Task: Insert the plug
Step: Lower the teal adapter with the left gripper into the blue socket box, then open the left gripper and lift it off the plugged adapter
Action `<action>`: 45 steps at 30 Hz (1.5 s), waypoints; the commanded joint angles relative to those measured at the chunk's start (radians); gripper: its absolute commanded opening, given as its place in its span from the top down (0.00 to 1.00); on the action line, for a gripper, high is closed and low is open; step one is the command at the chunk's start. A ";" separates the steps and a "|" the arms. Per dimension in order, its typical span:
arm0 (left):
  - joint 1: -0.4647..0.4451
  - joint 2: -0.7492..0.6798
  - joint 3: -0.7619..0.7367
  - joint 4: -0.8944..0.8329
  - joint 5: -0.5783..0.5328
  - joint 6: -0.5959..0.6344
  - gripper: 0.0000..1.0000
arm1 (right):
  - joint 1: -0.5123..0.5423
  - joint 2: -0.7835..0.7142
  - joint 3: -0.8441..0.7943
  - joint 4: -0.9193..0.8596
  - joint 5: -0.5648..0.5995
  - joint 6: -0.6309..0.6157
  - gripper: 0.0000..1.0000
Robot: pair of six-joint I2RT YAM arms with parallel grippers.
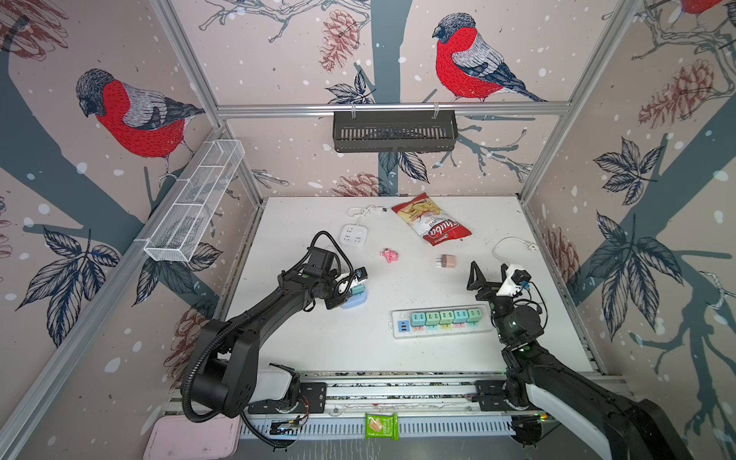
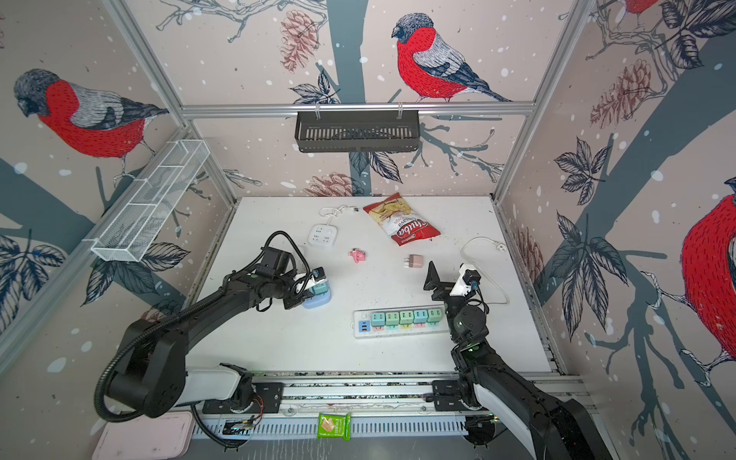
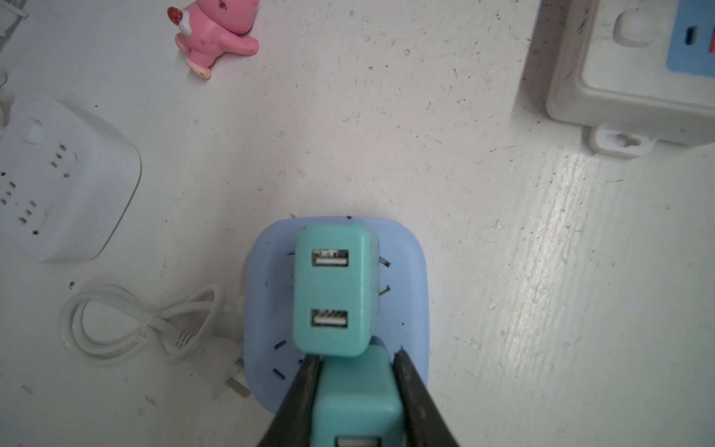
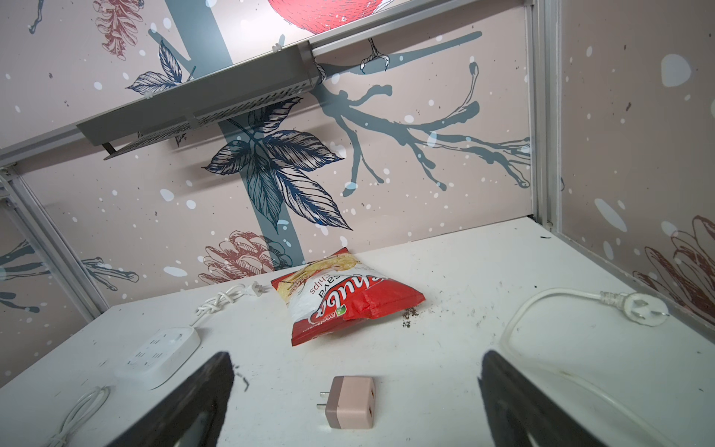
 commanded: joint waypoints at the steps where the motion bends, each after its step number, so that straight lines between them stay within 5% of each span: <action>1: 0.003 0.003 0.003 -0.011 0.034 0.006 1.00 | 0.000 -0.001 -0.026 0.005 -0.001 0.013 0.00; 33: 0.027 0.123 0.054 -0.127 0.013 -0.028 1.00 | 0.000 -0.002 -0.026 0.005 0.001 0.014 0.00; 45: -0.089 -0.135 -0.082 -0.119 0.082 -0.068 1.00 | 0.000 -0.003 -0.026 0.003 -0.001 0.015 0.00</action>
